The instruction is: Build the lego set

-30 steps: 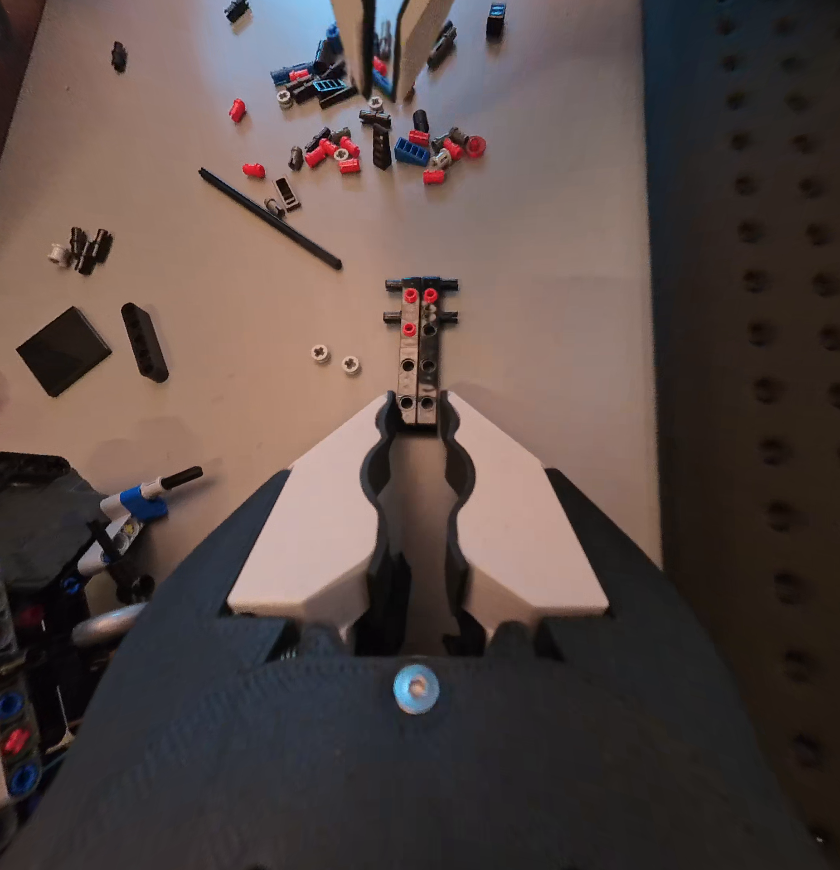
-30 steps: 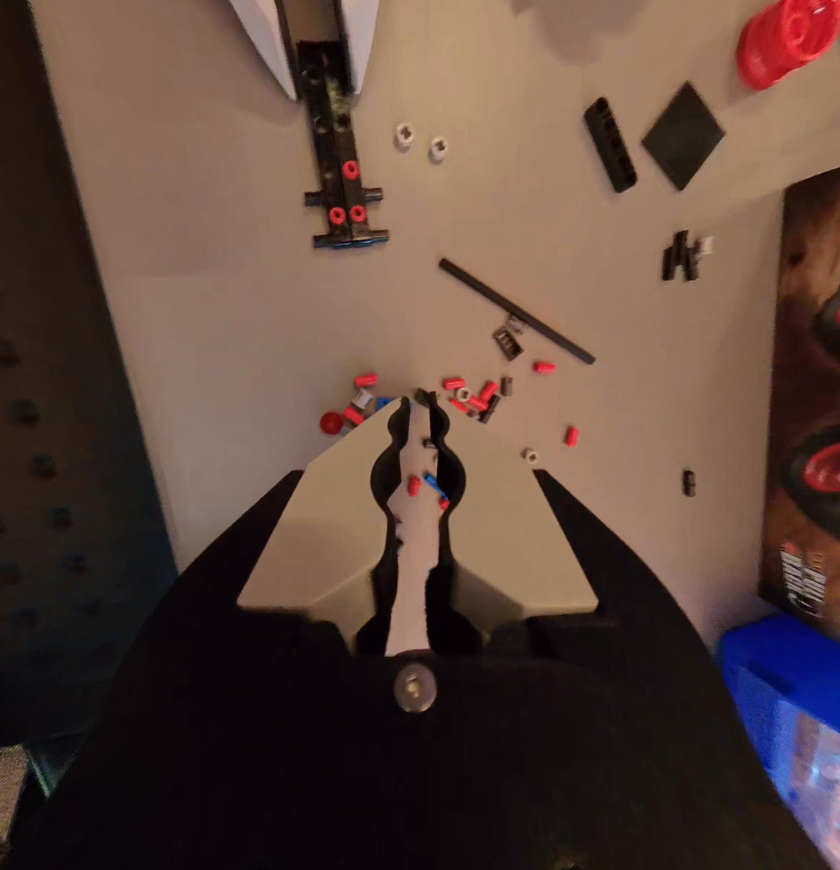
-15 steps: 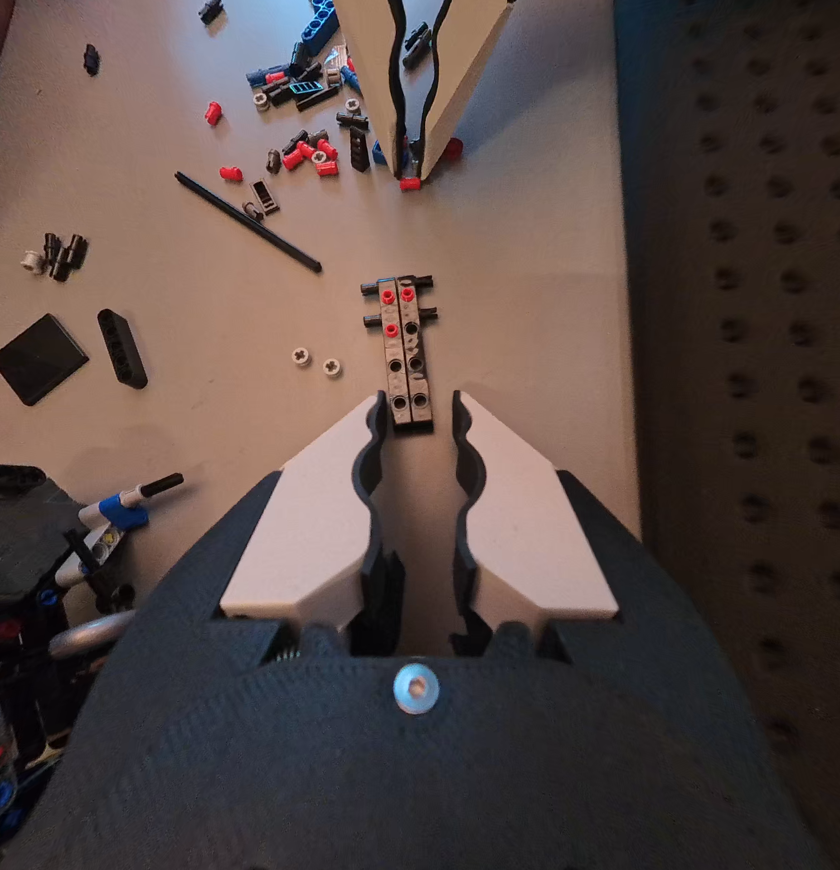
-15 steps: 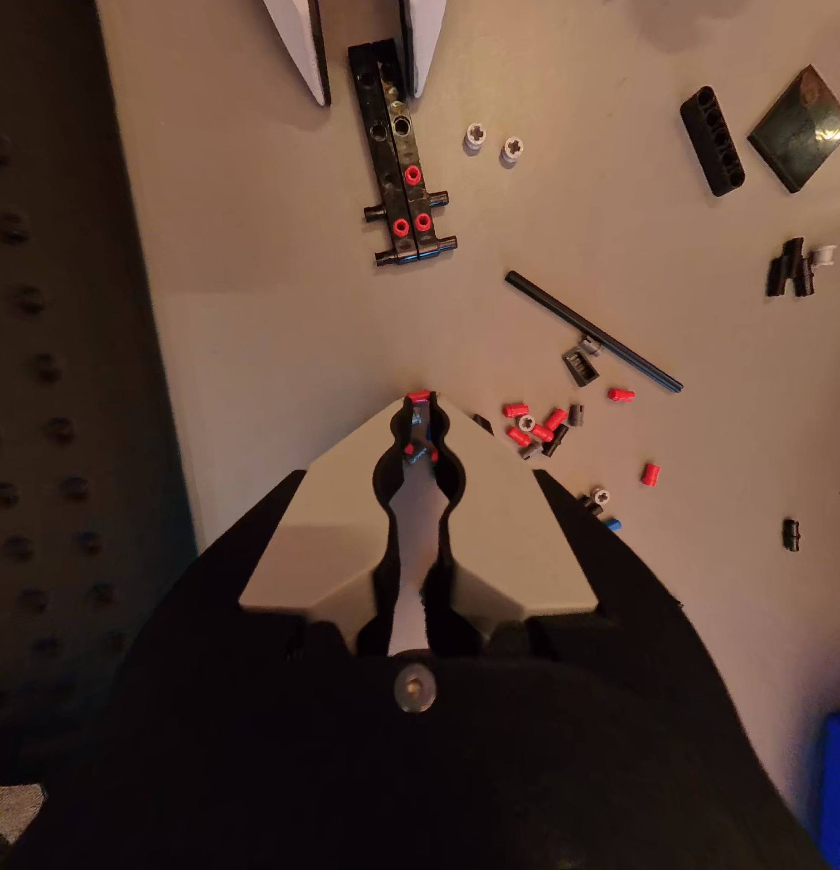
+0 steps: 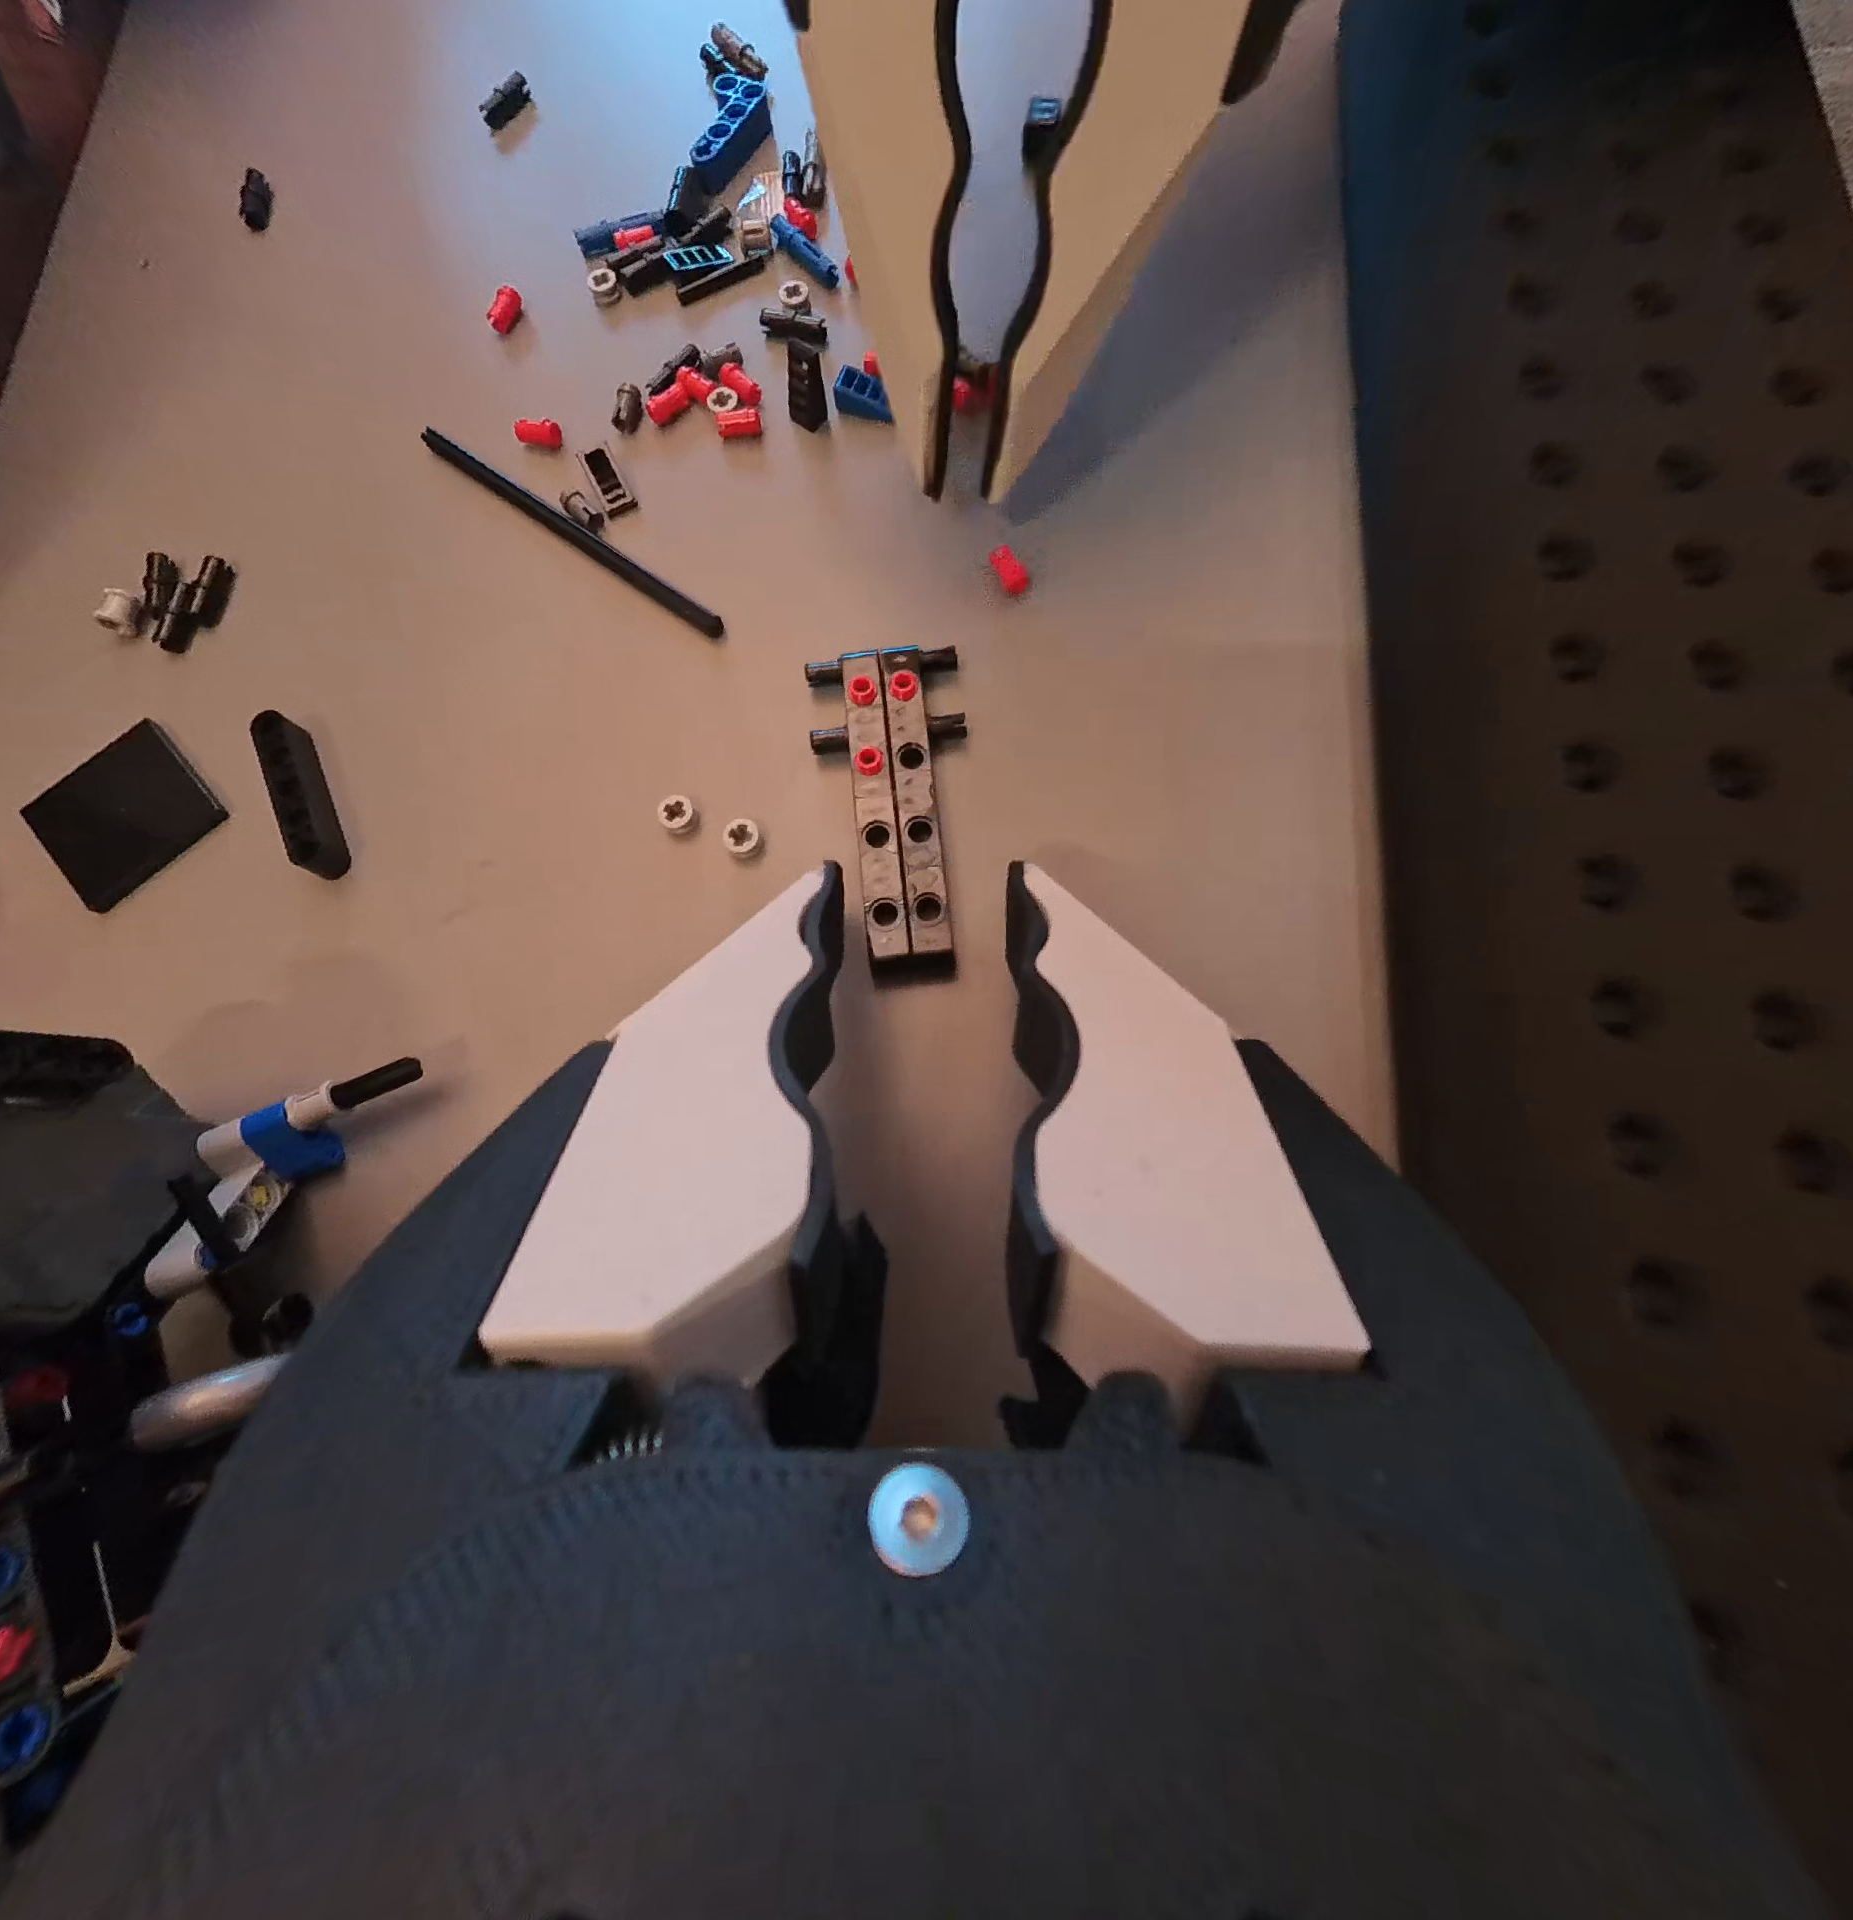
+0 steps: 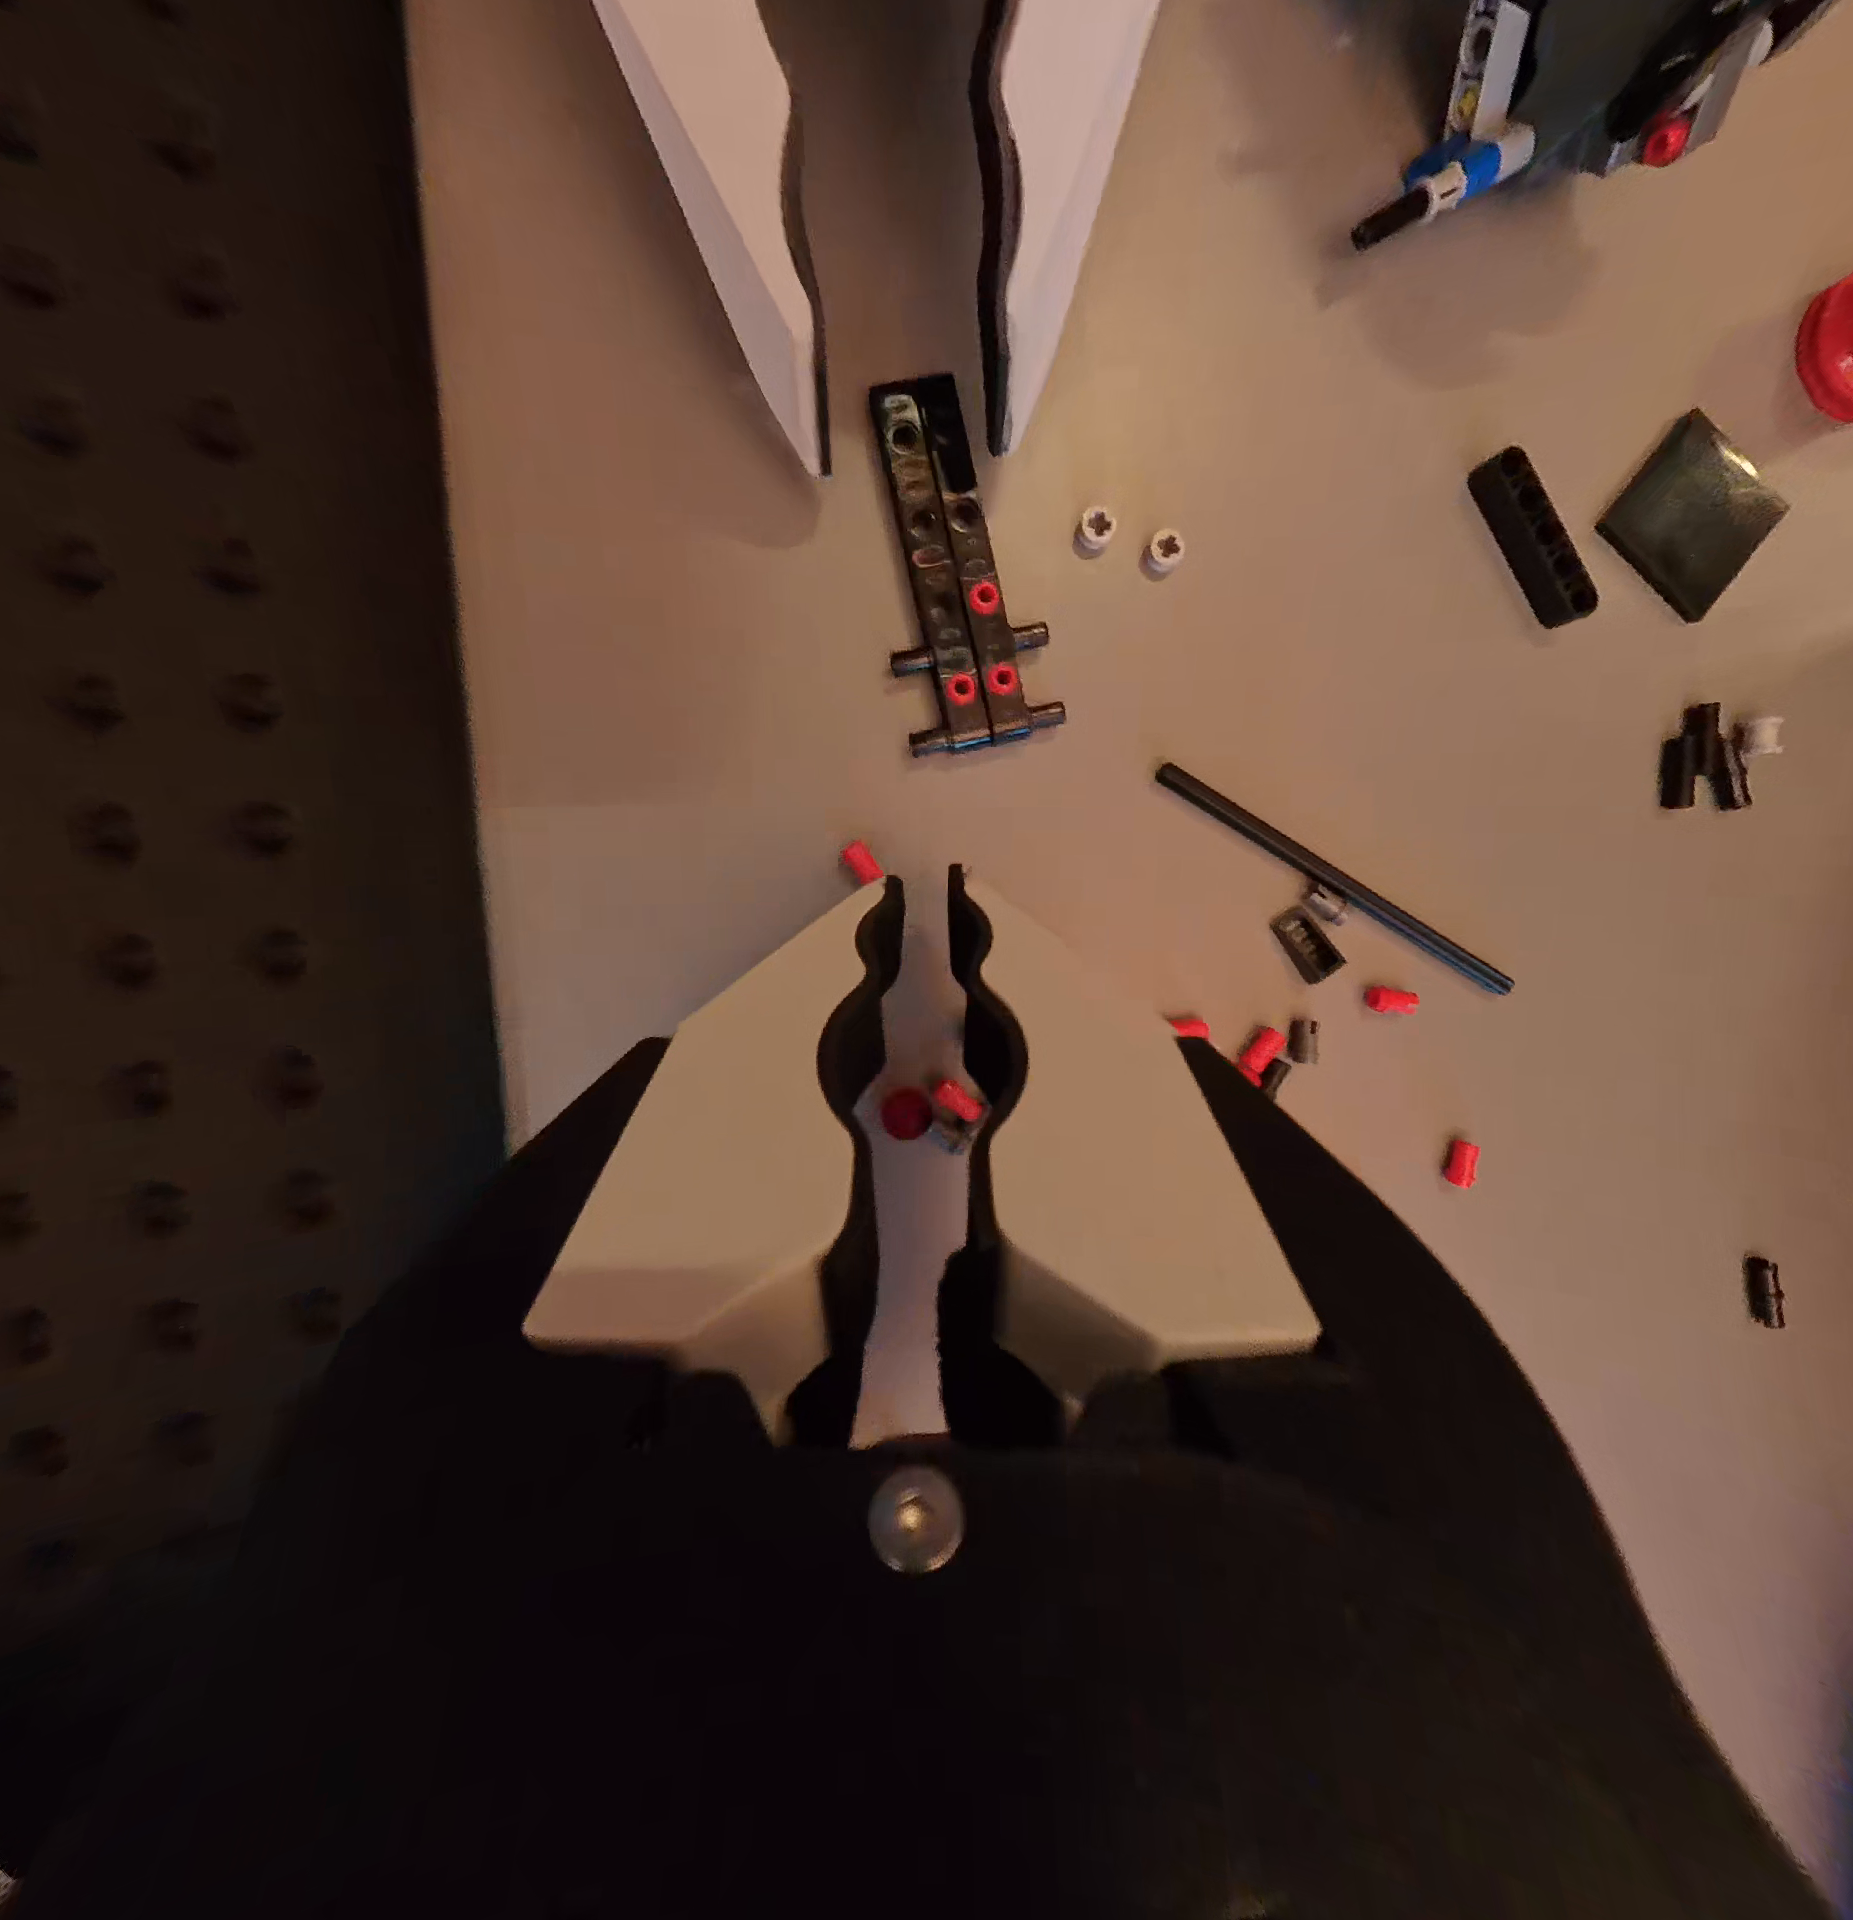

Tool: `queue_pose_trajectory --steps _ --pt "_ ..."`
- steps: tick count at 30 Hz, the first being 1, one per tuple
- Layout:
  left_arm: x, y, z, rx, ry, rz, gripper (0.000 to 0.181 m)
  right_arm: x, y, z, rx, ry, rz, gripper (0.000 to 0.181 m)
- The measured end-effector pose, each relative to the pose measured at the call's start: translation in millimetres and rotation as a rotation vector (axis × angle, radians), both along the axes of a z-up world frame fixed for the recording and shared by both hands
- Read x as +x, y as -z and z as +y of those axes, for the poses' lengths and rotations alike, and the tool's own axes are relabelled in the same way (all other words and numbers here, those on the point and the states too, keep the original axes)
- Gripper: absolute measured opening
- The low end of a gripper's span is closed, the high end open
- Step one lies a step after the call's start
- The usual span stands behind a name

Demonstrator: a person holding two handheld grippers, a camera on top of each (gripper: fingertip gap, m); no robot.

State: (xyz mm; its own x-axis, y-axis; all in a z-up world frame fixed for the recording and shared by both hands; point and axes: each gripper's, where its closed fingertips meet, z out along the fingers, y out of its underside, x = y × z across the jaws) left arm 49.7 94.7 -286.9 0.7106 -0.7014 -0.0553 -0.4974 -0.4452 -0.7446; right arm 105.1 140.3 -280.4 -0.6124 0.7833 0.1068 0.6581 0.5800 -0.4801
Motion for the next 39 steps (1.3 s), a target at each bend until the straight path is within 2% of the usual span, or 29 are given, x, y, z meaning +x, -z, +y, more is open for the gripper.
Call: queue_pose_trajectory --steps 4,7,10,14,17,21,27,33,39 --pt "0.2 2.3 -0.4 -0.004 0.003 0.012 0.029 5.0 8.4 -7.1 -0.002 -0.005 -0.025 0.008" --pt "0.8 3.3 -0.6 -0.005 0.007 0.017 0.028 9.1 14.4 -14.1 -0.035 -0.016 -0.029 0.000" --pt "0.8 2.9 -0.6 -0.004 0.006 0.016 0.028 11.4 13.9 -14.7 -0.049 0.002 -0.010 0.002" --pt "0.1 2.5 -0.2 -0.001 0.003 0.016 0.028 22.7 -0.4 -2.9 -0.071 0.089 0.042 0.009" --pt "0.6 2.6 0.0 -0.002 0.005 0.015 0.028 43.4 1.5 5.1 -0.051 0.149 0.020 0.010" --pt "2.1 5.0 0.2 -0.008 0.010 0.019 0.029 55.0 9.5 7.9 -0.039 0.217 0.001 0.014" --pt "1.4 5.2 1.1 -0.004 0.002 0.024 0.028 51.1 15.3 5.0 -0.074 0.243 0.015 0.003" --pt "2.2 2.0 2.0 0.018 0.005 0.027 0.029 47.8 14.9 4.4 -0.082 0.248 0.042 0.003" --pt "20.3 -9.6 -0.1 0.157 0.083 0.105 0.028 25.1 -7.3 -21.9 -0.227 0.205 0.139 0.003"
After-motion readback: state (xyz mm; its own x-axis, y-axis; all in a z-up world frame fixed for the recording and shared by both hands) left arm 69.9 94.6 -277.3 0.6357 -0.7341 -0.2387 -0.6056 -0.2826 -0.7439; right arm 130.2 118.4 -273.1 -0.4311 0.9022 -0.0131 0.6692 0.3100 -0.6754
